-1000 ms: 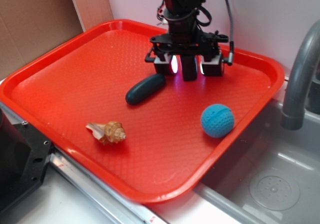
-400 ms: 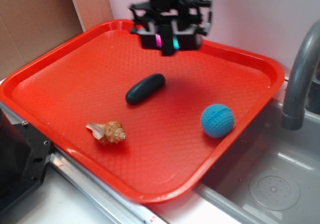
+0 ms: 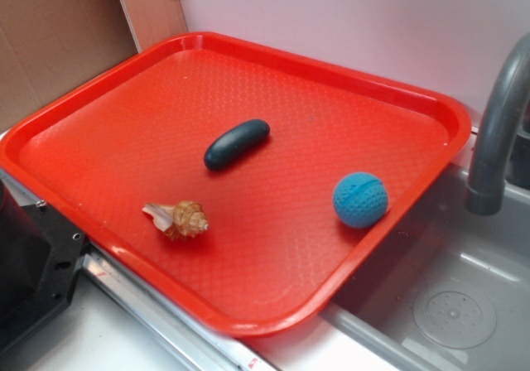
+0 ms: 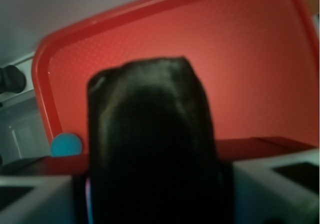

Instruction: Grab the black box.

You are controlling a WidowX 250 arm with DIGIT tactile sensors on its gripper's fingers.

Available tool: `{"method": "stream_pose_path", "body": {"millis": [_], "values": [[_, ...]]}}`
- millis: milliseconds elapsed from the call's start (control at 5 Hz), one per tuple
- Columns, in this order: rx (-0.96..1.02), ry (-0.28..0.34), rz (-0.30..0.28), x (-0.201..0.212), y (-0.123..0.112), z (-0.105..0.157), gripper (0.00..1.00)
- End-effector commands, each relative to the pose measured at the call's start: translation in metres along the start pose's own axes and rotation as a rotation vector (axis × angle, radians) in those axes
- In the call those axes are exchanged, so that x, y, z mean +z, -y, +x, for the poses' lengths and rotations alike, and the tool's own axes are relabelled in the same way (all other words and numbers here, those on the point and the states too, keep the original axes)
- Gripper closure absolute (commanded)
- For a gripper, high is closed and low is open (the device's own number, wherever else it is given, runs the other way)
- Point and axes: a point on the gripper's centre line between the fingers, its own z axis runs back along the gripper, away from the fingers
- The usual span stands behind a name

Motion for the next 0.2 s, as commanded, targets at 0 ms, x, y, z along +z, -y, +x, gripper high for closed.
{"method": "stream_pose_path", "body": {"millis": [0], "values": [[0.056,0.070,0.025,0.0327,-0.0195,0.0116,1.00]]}}
